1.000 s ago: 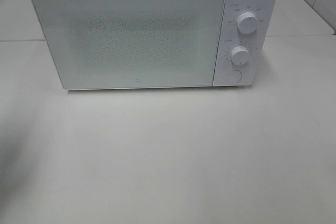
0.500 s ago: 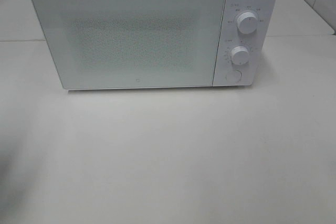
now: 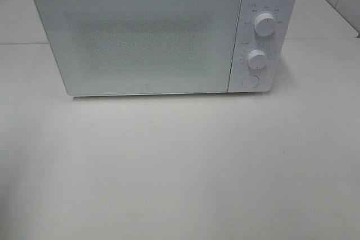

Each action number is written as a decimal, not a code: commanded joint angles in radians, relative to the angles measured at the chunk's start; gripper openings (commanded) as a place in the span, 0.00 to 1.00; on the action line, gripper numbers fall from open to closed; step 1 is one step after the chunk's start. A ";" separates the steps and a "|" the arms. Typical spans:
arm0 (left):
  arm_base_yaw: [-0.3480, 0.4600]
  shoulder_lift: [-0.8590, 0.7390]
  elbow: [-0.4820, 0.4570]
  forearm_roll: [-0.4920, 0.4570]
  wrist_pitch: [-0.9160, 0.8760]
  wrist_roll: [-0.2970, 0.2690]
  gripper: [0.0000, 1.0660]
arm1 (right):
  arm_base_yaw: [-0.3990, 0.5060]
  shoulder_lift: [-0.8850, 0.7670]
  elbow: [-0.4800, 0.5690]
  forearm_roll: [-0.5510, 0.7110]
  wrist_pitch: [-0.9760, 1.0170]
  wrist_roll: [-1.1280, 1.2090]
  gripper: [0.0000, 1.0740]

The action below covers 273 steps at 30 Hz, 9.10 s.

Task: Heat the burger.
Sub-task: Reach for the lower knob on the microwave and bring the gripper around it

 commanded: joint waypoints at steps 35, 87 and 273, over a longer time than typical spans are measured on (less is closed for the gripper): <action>0.002 -0.849 0.127 -0.078 -0.025 -0.028 0.94 | -0.006 -0.021 0.001 0.001 -0.009 0.000 0.92; -0.041 -0.847 0.131 0.012 -0.034 -0.177 0.94 | -0.006 0.799 0.120 0.005 -1.431 -0.072 0.91; -0.041 -0.846 0.131 0.013 -0.034 -0.177 0.94 | 0.458 2.044 -0.188 0.295 -2.360 1.041 0.16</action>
